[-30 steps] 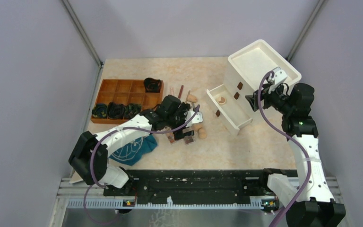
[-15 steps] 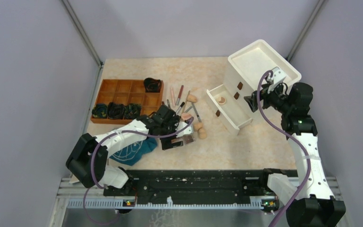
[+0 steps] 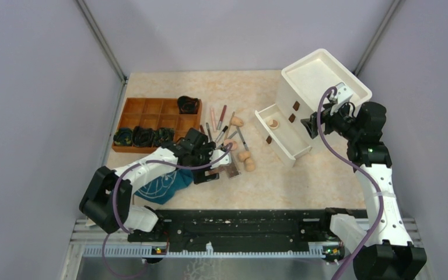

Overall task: Organize the makeup
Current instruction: Pick up the makeup from the center of the board.

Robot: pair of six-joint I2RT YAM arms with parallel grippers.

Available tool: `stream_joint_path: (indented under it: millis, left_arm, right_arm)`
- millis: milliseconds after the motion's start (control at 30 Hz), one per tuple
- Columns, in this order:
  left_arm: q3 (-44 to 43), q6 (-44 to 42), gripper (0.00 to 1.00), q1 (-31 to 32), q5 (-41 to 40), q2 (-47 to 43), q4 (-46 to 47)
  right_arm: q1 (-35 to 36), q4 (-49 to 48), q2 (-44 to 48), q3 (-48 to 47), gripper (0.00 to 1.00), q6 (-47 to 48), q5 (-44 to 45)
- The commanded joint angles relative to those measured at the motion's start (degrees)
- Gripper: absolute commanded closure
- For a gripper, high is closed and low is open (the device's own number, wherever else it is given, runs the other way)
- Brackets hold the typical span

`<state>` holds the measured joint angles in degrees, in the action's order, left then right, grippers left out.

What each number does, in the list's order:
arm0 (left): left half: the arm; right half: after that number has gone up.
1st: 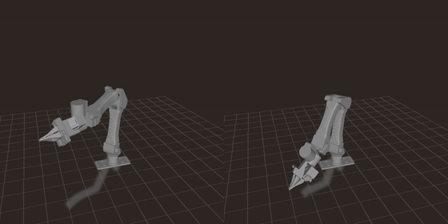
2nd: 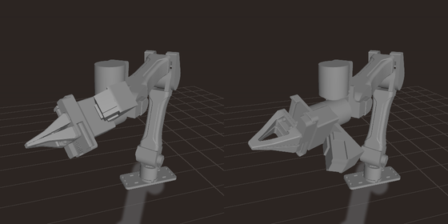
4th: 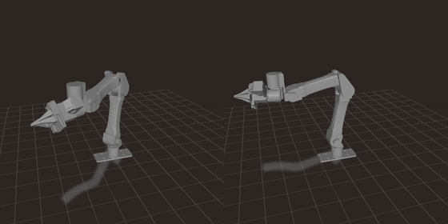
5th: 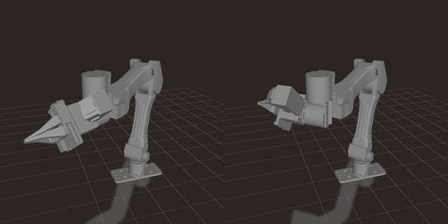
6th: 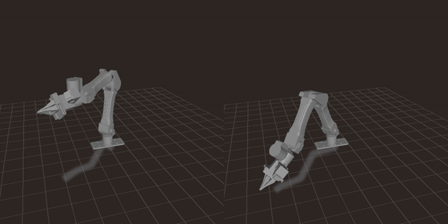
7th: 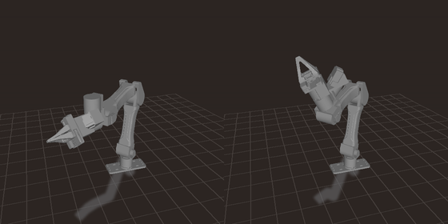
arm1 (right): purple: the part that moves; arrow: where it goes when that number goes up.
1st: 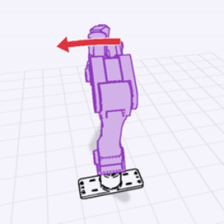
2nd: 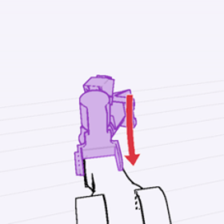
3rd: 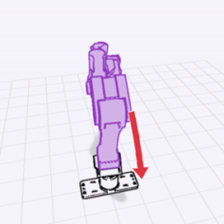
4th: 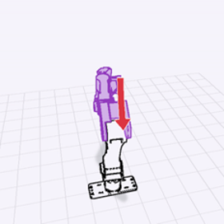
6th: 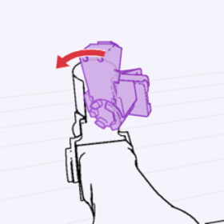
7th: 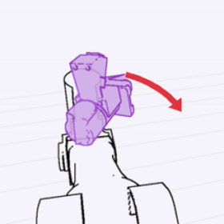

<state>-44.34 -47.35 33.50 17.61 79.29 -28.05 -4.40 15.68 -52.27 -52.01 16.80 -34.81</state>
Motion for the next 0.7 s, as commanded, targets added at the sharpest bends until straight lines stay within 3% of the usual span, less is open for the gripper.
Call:
stream_joint_path:
  millis: [0,667]
  left_arm:
    - [-1.1,-0.5,0.01,-0.4,4.9,0.9,0.9]
    - [-4.3,1.2,0.01,-0.4,7.9,8.5,3.5]
  right_arm:
    - [-0.9,-1.4,0.5,-0.3,0.01,0.0,-0.9]
    - [-0.9,-0.7,0.4,-0.5,0.01,0.1,-1.7]
